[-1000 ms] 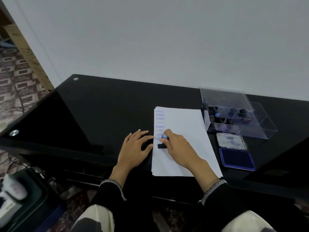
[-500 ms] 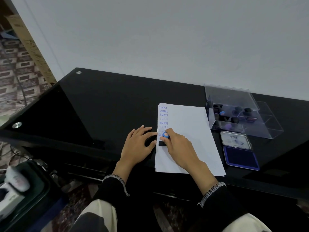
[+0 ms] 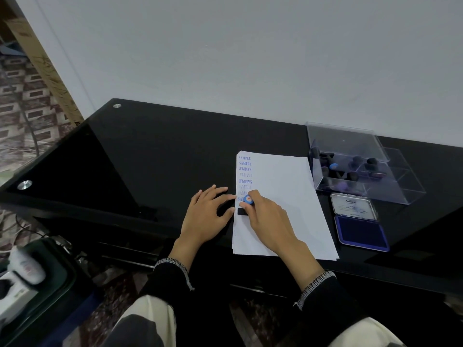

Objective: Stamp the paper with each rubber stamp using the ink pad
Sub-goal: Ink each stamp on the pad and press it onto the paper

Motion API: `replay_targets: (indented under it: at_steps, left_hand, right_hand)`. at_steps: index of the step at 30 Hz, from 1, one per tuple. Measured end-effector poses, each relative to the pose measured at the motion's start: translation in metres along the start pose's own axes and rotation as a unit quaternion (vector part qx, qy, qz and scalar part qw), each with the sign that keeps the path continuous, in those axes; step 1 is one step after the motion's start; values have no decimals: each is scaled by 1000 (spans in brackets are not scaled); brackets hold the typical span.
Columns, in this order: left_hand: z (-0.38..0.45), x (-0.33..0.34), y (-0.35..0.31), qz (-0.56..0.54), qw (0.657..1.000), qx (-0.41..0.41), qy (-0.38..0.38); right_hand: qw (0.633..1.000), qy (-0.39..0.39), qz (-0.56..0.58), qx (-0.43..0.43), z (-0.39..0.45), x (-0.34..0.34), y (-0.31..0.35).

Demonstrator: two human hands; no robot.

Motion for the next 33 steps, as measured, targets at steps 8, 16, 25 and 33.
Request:
replay_targets:
  at_steps: [8, 16, 25, 33]
  left_hand:
    - [1, 1, 0, 5, 1000, -2, 1]
    - [0, 1, 0, 2, 1000, -3, 5]
    - [0, 3, 1, 7, 1000, -2, 5]
    - [0, 2, 0, 5, 1000, 1, 3]
  right_hand:
    - [1000, -15, -4, -3, -2, 2, 1]
    - [999, -42, 0, -24, -10, 1, -1]
    - [998, -48, -26, -24, 1, -4, -2]
    - [999, -39, -9, -14, 2, -3, -2]
Point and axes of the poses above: each hand's wrist, its own z-axis towards the middle knuckle, its own x-axis out of the palm, y = z × x, the point moved 9 cm from there along z, towards the middle knuckle, and after that the axes turned 5 degrees about y, right-handed, at the moved point
